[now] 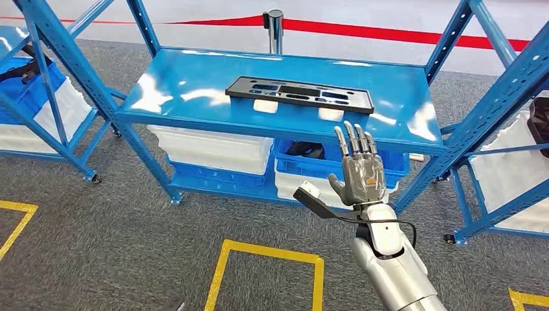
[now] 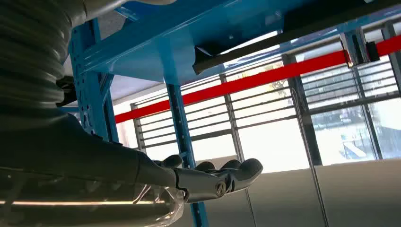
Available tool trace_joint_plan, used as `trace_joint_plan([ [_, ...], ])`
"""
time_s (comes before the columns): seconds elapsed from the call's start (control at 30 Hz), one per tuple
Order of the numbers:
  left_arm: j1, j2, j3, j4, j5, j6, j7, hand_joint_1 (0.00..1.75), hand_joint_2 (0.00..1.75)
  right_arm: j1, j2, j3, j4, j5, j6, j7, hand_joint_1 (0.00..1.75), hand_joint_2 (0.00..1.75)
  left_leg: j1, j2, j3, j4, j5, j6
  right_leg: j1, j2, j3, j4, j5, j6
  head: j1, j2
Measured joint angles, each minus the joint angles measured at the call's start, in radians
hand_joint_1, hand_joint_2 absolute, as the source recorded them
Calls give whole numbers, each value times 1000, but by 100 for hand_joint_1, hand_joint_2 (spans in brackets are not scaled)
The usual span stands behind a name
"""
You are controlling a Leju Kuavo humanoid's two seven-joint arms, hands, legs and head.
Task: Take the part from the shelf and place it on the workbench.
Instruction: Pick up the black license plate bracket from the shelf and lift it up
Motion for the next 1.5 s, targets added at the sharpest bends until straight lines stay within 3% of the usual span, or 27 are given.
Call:
trace_joint_plan([
  [0.1,1,0,0,0,0,-2,2,0,0,-7,0,2,23,-2,33,9,0,175,-7,0,-75,114,-20,1,5,1,7,0,-7,-6,-6,0],
  [0.13,1,1,0,0,0,-2,3,0,0,-12,1,3,35,-3,49,14,0,175,-10,0,-88,118,-2,3,7,2,12,0,-12,-7,-8,0],
  [0.17,1,1,-1,0,0,-2,3,0,0,-19,2,5,47,-3,62,19,0,175,-12,0,-79,77,36,4,7,4,19,1,-18,-6,-10,0],
  [0.23,0,1,-2,-1,-1,-2,4,0,0,-34,5,7,66,-3,78,25,0,175,-12,0,-26,-65,124,6,9,7,34,4,-33,1,-16,0],
  [0.27,-1,0,-3,-1,-1,-2,4,0,0,-43,8,8,73,-3,82,27,0,175,-11,0,-3,-125,148,9,10,8,37,7,-41,6,-18,0],
  [0.33,-2,-1,-7,-1,-2,-3,5,0,0,-57,12,10,85,-3,87,29,0,175,-12,-2,14,-170,150,19,15,9,37,11,-50,14,-15,0],
  [0.43,-3,-2,-14,-1,-2,-4,5,0,0,-68,17,13,97,-6,87,31,0,175,-11,-6,20,-173,138,37,13,7,34,28,-63,24,-4,0],
  [0.5,-5,-2,-15,-2,-1,-4,5,0,0,-77,20,17,102,-8,86,32,0,175,-8,-7,30,-175,132,46,9,5,-9,110,-96,33,3,0],
  [0.57,-6,-2,-16,-2,-1,-4,5,0,0,-83,20,20,109,-11,86,33,0,175,-7,-6,40,-175,123,50,5,5,-96,249,-144,39,10,0],
  [0.6,-5,-2,-16,-2,-1,-4,6,0,0,-82,20,22,113,-12,86,33,0,175,-7,-7,45,-175,118,50,3,5,-134,300,-154,40,11,0],
  [0.63,-4,-3,-16,-2,0,-4,6,0,0,-81,20,23,116,-13,86,33,0,175,-7,-7,53,-175,112,50,3,5,-157,320,-145,39,12,0],
  [0.67,-3,-3,-16,-2,0,-4,7,0,0,-81,20,25,119,-14,86,34,0,175,-8,-7,62,-175,105,50,3,5,-159,297,-115,37,13,0],
  [0.73,-3,-3,-16,-2,0,-2,8,0,0,-85,20,27,122,-15,85,34,0,175,-9,-8,84,-179,92,49,9,3,-118,164,-15,25,15,0],
  [0.77,-4,-5,-16,-2,0,-2,8,0,0,-89,20,29,123,-15,85,34,0,175,-10,-8,93,-182,86,47,15,2,-95,98,19,16,14,0],
  [0.83,-6,-8,-16,-2,0,0,8,0,0,-95,21,32,126,-15,84,34,0,175,-8,-7,103,-189,80,38,27,-1,-67,22,42,0,16,0],
  [0.93,-6,-9,-16,-2,0,0,10,0,0,-97,23,35,128,-16,84,35,0,175,-11,-5,114,-181,78,21,25,0,-45,4,30,-6,20,0],
  [1.0,-9,-9,-16,-2,0,-1,10,0,0,-100,24,35,130,-16,84,35,0,175,-12,-4,96,-123,51,17,17,0,-24,-1,22,-13,15,0],
  [1.1,-11,-9,-17,-2,-2,-1,10,0,0,-101,29,36,135,-14,85,35,0,175,-16,-4,-7,60,-26,15,17,1,-4,-1,6,-19,5,0],
  [1.13,-11,-9,-17,-2,-4,-2,11,0,0,-100,30,37,139,-12,86,36,0,175,-17,-4,-35,96,-31,15,18,1,3,-1,0,-20,3,0],
  [1.17,-10,-9,-17,-2,-6,-3,12,0,0,-100,31,40,144,-8,87,38,0,175,-17,-4,-47,93,-14,15,18,2,12,-1,-7,-19,1,0],
  [1.2,-10,-9,-18,-2,-8,-4,13,0,0,-102,33,43,149,-4,89,40,0,175,-17,-4,-40,50,25,15,17,3,23,-1,-14,-18,-1,0],
  [1.27,-12,-9,-21,-3,-11,-6,14,0,0,-108,39,49,159,3,94,44,0,175,-16,-4,3,-92,115,14,18,5,43,1,-30,-11,-5,0],
  [1.3,-13,-9,-22,-3,-12,-7,14,0,0,-114,42,51,164,6,97,46,0,175,-16,-4,19,-143,136,16,18,6,48,3,-37,-6,-6,0],
  [1.33,-14,-9,-24,-3,-14,-8,15,0,0,-120,45,53,170,8,100,48,0,175,-17,-4,27,-172,145,20,20,6,50,4,-43,-2,-6,0],
  [1.43,-16,-9,-32,-3,-18,-11,18,0,0,-136,51,59,185,12,108,52,0,175,-17,-5,33,-181,141,37,21,6,52,12,-55,6,0,0],
  [1.5,-19,-10,-38,-3,-22,-12,21,0,0,-151,56,63,196,15,111,53,0,175,-13,-5,41,-181,137,45,18,5,29,61,-76,14,6,0],
])
